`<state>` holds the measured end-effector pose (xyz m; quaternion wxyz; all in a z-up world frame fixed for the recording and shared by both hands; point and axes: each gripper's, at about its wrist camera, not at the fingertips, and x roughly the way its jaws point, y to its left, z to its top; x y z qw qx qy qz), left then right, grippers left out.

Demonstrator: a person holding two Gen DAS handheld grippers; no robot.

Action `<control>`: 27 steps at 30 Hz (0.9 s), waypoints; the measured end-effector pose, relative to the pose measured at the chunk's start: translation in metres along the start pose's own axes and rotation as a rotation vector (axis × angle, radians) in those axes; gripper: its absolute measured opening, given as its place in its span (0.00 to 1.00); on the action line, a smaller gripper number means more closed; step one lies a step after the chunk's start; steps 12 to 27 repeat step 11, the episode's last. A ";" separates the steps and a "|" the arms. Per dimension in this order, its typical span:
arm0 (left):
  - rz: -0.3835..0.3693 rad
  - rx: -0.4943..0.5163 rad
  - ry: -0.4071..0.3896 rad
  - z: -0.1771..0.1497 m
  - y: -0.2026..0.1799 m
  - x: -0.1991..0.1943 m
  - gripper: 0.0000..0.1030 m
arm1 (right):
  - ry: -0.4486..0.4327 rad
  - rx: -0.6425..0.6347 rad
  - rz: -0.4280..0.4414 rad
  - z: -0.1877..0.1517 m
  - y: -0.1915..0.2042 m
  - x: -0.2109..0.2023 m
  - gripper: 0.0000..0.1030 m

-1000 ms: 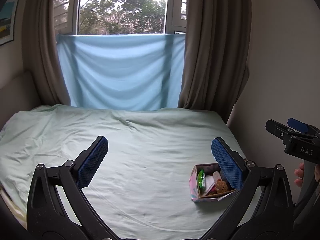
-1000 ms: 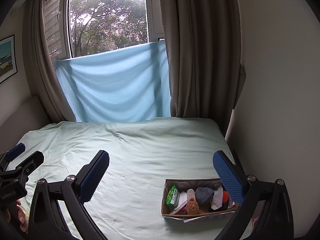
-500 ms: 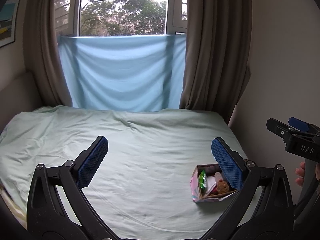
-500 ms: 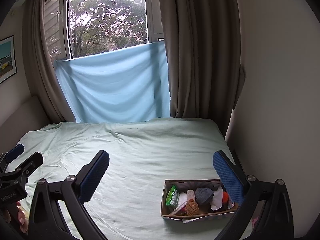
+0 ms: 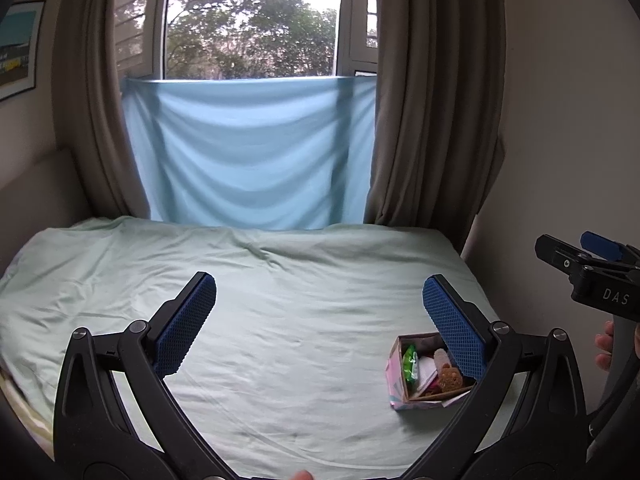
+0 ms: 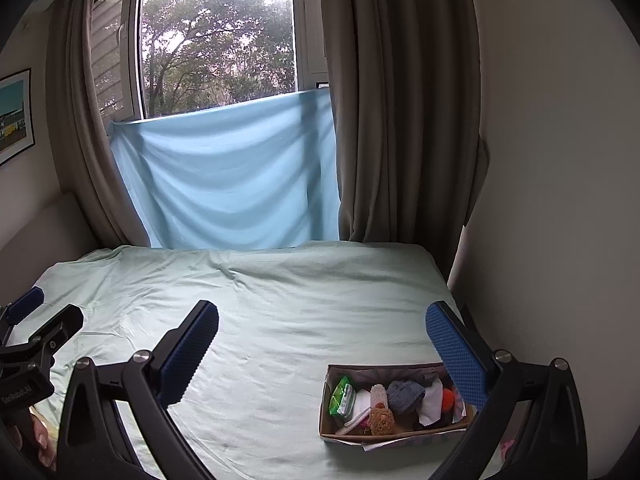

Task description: Organize soft objects

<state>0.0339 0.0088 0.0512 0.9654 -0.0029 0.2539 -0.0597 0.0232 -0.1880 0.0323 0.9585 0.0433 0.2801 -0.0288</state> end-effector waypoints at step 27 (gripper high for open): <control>0.092 0.030 -0.032 -0.005 0.003 -0.001 1.00 | 0.007 -0.010 0.021 0.000 0.007 0.008 1.00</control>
